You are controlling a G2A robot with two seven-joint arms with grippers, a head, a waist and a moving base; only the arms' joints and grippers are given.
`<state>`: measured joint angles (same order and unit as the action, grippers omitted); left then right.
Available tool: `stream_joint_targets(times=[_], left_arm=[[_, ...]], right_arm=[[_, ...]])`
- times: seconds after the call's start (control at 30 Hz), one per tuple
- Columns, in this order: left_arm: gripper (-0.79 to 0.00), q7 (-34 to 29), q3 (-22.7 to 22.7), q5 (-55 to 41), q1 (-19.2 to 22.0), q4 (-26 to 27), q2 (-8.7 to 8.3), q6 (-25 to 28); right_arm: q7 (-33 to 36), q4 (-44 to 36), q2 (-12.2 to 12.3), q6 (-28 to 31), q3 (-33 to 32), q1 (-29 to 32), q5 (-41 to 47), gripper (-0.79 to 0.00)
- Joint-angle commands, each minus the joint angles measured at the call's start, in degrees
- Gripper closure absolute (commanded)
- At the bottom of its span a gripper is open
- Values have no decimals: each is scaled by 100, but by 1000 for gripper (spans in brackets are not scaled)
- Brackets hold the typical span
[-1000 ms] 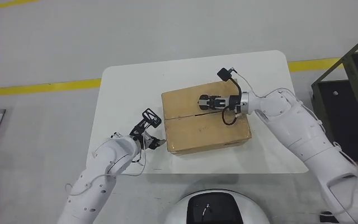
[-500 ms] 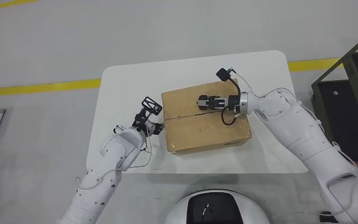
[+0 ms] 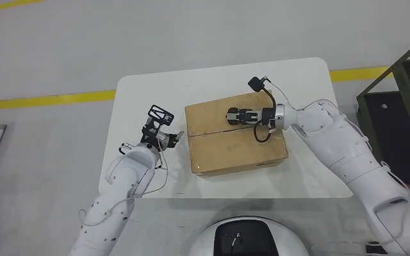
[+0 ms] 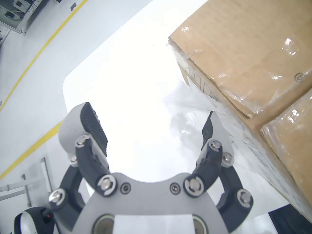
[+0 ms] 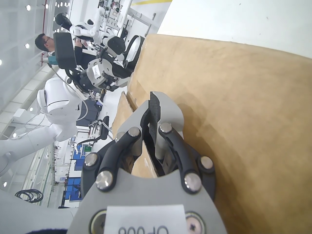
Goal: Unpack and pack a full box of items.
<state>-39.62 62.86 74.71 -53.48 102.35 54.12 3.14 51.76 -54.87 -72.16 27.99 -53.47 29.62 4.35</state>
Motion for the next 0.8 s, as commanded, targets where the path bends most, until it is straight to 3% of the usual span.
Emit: stream_joint_targets(times=[0.0,0.23,0.57,0.77], left_arm=[[-785,-50,46,75,-27,60,0,38],[-785,-636,137,558,-182,423,-32,562],[-785,-1314,812,-501,-588,961,-119,1527],[-785,-1300,698,-657,-487,846,-84,1691]], right_arm=[[23,-2,4,-19,-1,-3,-45,0],[50,-271,96,136,-299,57,13,0],[198,-1383,313,-288,-720,431,-533,0],[75,-1867,343,-532,-737,568,-732,0]])
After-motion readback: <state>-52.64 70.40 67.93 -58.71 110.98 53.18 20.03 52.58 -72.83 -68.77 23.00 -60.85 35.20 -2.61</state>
